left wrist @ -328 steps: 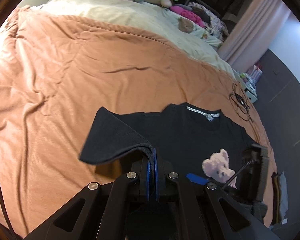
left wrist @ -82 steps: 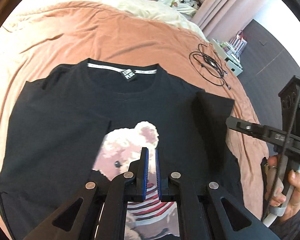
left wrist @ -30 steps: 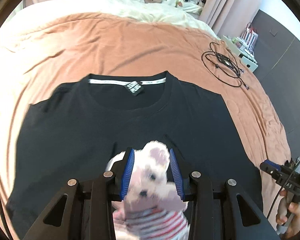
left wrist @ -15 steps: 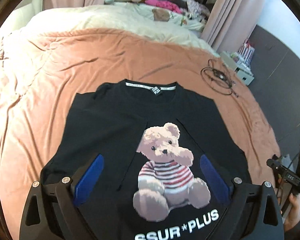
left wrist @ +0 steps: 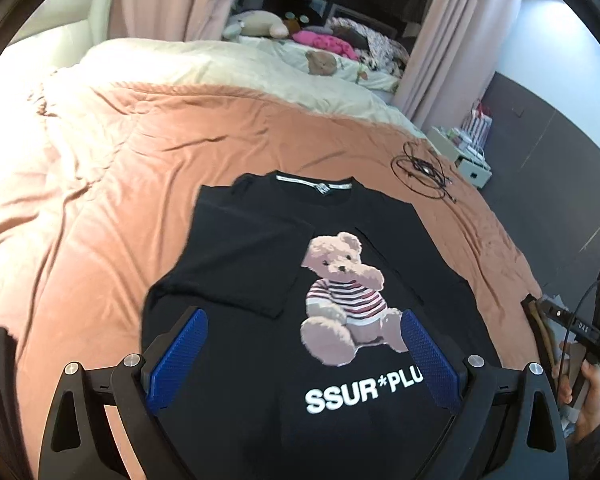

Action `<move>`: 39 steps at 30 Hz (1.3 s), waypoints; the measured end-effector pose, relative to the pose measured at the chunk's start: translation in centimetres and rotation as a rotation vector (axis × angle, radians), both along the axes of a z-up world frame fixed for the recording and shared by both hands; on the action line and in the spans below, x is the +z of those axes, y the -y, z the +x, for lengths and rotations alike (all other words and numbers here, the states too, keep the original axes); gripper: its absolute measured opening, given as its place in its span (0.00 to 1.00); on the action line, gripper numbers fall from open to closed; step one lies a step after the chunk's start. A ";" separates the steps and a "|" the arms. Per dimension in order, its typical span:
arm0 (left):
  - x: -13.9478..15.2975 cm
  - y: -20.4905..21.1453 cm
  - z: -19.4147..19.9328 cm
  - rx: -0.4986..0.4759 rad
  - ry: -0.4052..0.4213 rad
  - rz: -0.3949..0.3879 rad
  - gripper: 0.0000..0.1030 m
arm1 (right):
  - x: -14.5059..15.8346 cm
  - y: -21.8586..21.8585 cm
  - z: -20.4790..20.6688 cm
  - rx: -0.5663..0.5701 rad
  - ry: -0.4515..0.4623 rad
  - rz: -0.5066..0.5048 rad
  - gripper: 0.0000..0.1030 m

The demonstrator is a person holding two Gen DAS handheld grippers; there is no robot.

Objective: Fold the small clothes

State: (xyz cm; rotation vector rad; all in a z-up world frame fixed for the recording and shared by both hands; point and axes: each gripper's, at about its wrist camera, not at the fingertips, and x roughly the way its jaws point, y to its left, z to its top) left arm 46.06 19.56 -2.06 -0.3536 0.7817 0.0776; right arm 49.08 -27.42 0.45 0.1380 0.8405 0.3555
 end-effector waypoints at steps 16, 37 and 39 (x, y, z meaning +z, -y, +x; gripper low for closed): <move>-1.4 -3.3 -15.9 0.092 0.045 0.010 0.95 | -1.0 3.8 -8.5 0.049 0.052 -0.007 1.00; -6.3 -0.4 -33.5 0.139 0.021 -0.119 0.75 | -2.4 12.4 -24.6 0.059 0.047 0.089 1.00; -6.9 -0.1 -34.5 0.134 0.021 -0.132 0.75 | -3.0 13.4 -25.9 0.061 0.040 0.112 1.00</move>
